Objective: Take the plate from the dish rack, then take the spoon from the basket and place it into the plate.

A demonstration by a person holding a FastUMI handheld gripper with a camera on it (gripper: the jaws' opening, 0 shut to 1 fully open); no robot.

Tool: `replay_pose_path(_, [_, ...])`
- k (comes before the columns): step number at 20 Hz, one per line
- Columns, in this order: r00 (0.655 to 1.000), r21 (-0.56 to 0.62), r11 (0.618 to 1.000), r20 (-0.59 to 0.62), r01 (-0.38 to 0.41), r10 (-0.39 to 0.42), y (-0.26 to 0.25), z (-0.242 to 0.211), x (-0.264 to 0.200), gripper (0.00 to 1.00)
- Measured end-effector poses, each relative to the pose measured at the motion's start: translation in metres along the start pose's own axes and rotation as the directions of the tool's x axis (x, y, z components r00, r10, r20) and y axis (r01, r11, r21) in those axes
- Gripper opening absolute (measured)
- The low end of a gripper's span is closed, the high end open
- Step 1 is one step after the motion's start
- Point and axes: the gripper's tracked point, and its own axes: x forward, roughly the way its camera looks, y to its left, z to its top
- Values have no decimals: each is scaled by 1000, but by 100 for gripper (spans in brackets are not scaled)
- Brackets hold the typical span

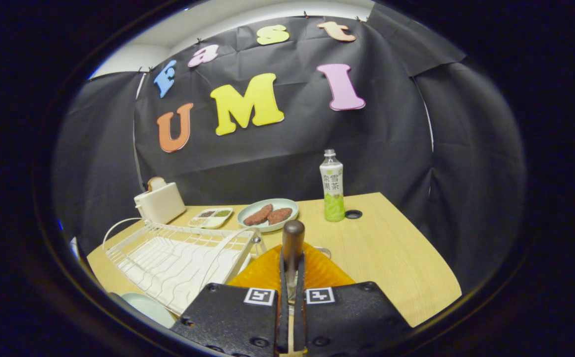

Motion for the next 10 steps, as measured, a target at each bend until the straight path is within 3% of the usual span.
replay_pose_path(10, [979,-11,994,179,105,-101,-1,78,-65,8])
